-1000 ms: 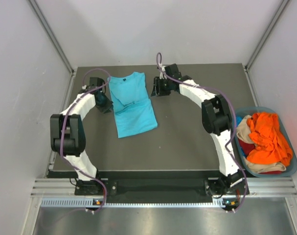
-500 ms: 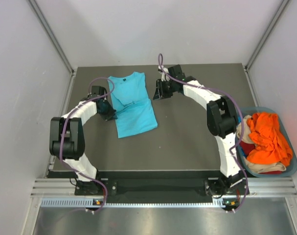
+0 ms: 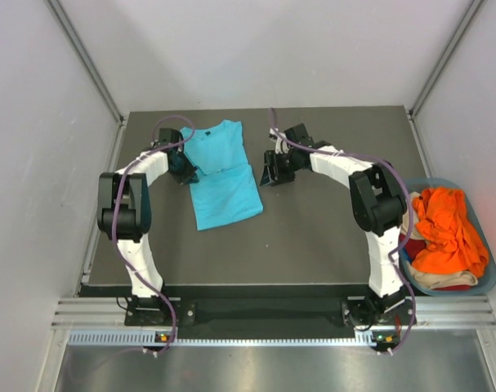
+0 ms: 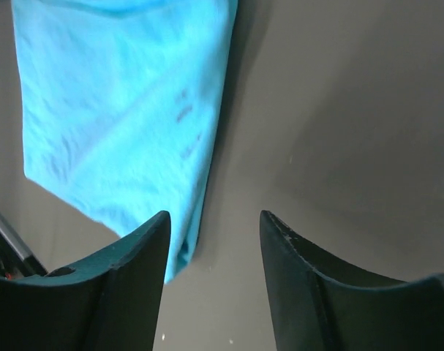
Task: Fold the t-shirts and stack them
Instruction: Fold the tshirt
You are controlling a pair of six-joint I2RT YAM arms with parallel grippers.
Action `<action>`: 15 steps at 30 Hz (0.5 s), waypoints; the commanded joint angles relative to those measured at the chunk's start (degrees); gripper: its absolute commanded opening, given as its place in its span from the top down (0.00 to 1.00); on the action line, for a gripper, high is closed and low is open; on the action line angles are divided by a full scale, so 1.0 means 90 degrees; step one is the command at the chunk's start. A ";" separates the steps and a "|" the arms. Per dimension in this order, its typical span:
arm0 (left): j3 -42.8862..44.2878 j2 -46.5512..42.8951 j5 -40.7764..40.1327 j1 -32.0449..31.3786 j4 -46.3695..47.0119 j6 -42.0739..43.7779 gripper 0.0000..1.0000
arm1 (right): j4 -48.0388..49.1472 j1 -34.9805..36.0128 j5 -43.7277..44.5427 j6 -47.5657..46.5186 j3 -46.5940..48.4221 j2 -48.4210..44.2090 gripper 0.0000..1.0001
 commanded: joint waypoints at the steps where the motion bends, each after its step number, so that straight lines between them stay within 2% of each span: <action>1: 0.0614 0.0259 -0.0501 0.0082 -0.0097 -0.0032 0.93 | 0.0363 -0.0010 -0.0125 -0.0301 -0.0436 -0.0861 0.47; 4: 0.0722 0.0269 -0.0814 0.0170 -0.0214 -0.0110 0.93 | 0.0549 0.0000 -0.0387 -0.0399 -0.0973 -0.1086 0.42; 6: 0.0781 0.0240 -0.1184 0.0229 -0.0458 -0.0178 0.93 | 0.0704 0.0000 -0.0544 -0.0429 -0.1306 -0.1174 0.33; 10: 0.0752 -0.0178 -0.1381 0.0258 -0.0780 -0.0052 0.89 | 0.0920 0.0019 -0.1032 -0.0584 -0.1658 -0.1213 0.32; 15: 0.0098 -0.1115 -0.1147 0.0258 -0.1121 0.0212 0.76 | 0.1066 0.0136 -0.1180 -0.0663 -0.1805 -0.1233 0.35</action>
